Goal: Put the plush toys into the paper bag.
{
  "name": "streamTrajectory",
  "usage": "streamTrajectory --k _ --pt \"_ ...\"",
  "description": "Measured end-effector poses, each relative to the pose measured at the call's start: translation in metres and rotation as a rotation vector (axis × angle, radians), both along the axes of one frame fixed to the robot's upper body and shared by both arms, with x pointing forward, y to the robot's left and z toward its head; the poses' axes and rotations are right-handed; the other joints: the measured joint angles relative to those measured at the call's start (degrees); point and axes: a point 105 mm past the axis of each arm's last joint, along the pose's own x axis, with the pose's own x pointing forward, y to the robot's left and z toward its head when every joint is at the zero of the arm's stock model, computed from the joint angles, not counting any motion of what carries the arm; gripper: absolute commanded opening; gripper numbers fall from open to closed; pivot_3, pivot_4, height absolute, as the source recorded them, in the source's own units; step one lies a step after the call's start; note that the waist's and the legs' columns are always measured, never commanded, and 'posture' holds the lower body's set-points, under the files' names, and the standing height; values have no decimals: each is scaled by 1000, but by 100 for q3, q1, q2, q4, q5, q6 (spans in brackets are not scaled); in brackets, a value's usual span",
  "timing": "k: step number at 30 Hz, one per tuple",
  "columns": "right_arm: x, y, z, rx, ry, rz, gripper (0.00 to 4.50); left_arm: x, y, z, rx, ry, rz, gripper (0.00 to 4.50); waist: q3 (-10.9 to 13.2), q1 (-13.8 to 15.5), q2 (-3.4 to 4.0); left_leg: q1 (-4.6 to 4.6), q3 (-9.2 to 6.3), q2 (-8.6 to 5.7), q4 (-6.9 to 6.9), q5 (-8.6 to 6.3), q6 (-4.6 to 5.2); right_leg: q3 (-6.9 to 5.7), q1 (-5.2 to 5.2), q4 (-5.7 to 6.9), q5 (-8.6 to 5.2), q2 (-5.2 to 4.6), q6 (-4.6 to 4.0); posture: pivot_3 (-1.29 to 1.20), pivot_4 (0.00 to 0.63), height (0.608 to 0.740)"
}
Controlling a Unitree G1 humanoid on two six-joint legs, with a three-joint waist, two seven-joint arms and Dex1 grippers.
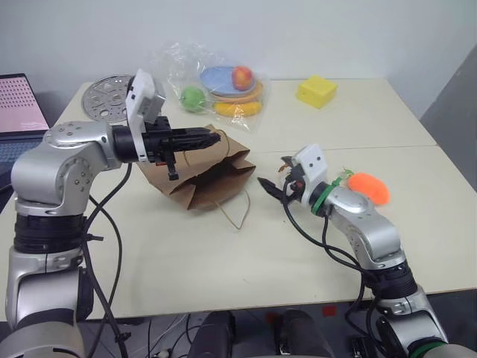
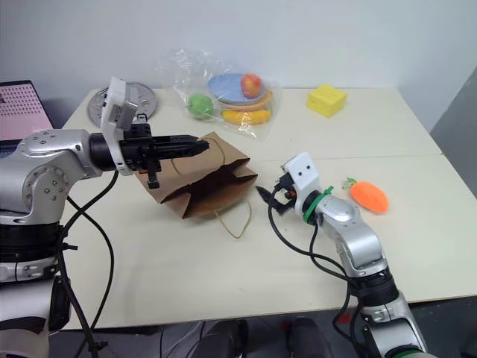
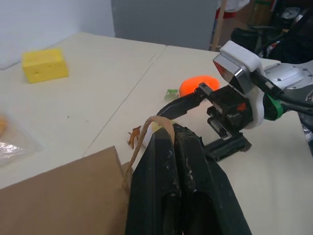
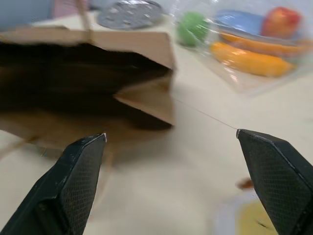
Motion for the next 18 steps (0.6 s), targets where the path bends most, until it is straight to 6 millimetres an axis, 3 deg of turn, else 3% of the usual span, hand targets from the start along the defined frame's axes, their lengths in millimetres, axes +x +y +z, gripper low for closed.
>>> streamTrajectory --k 4,7,12,15,18 --pt "1 -23 -20 -52 40 -124 4484 -2 2 0 -7 1 19 0 0 20 0 -2 -1 0 -2 0 0 -1 0 0 0 0 0 0 150 740" --pt "-2 -24 -36 -55 101 -159 4484 -4 1 1 -8 -7 19 0 0 6 0 -2 0 0 -2 0 0 -1 -1 1 0 1 0 0 150 740" --pt "0 -24 -46 -56 149 -222 4484 -6 -1 1 -9 -15 22 0 0 -12 0 1 -1 1 0 0 0 -1 0 6 0 2 0 0 150 740" --pt "0 -27 -52 -64 167 -235 3900 -6 -1 1 -10 -15 24 0 0 -10 0 0 1 0 0 0 0 0 0 4 0 1 0 0 150 740" --pt "1 -31 -56 -80 161 -247 2822 -5 -1 1 -12 -16 27 0 0 -10 0 0 1 -1 0 0 0 0 0 4 0 2 0 0 150 740"
